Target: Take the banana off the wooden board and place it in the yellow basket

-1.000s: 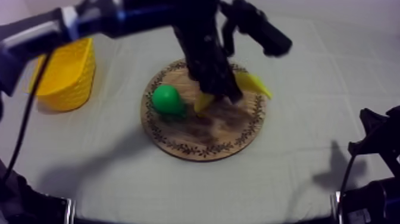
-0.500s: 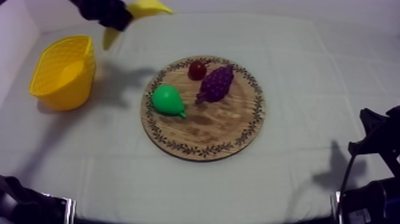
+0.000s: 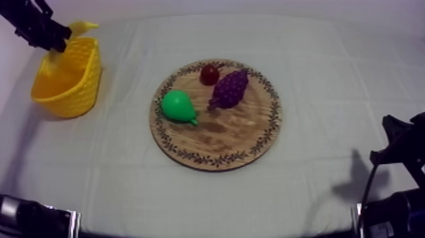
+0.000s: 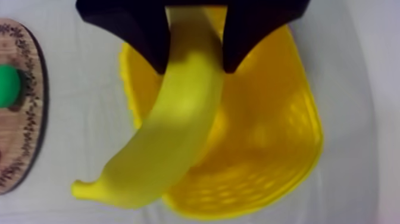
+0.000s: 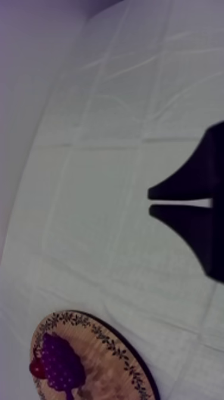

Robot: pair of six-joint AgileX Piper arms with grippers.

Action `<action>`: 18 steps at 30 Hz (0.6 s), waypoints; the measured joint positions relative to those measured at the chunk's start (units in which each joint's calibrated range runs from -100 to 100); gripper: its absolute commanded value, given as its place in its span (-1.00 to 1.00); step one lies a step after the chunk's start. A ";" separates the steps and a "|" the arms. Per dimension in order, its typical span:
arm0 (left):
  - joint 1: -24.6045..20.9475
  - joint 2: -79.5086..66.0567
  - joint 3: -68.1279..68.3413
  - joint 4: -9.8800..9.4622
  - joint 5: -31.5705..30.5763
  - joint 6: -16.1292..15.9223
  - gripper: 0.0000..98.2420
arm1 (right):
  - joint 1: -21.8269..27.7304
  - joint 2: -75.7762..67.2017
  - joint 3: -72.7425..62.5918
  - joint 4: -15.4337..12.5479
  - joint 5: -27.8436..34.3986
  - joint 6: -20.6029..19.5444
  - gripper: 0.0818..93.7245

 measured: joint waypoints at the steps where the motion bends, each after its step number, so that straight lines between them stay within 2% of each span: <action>1: -0.79 0.70 0.50 -0.05 -0.68 -0.05 -0.33 | 0.00 0.00 0.00 0.00 0.00 0.00 -0.99; 9: -3.85 5.29 2.96 0.30 -3.91 -0.34 -0.26 | 0.00 0.00 0.00 0.00 0.00 0.00 -0.99; 18: -4.35 11.06 3.86 1.14 -8.59 -0.02 -0.29 | 0.00 0.00 0.00 0.00 0.00 0.00 -0.99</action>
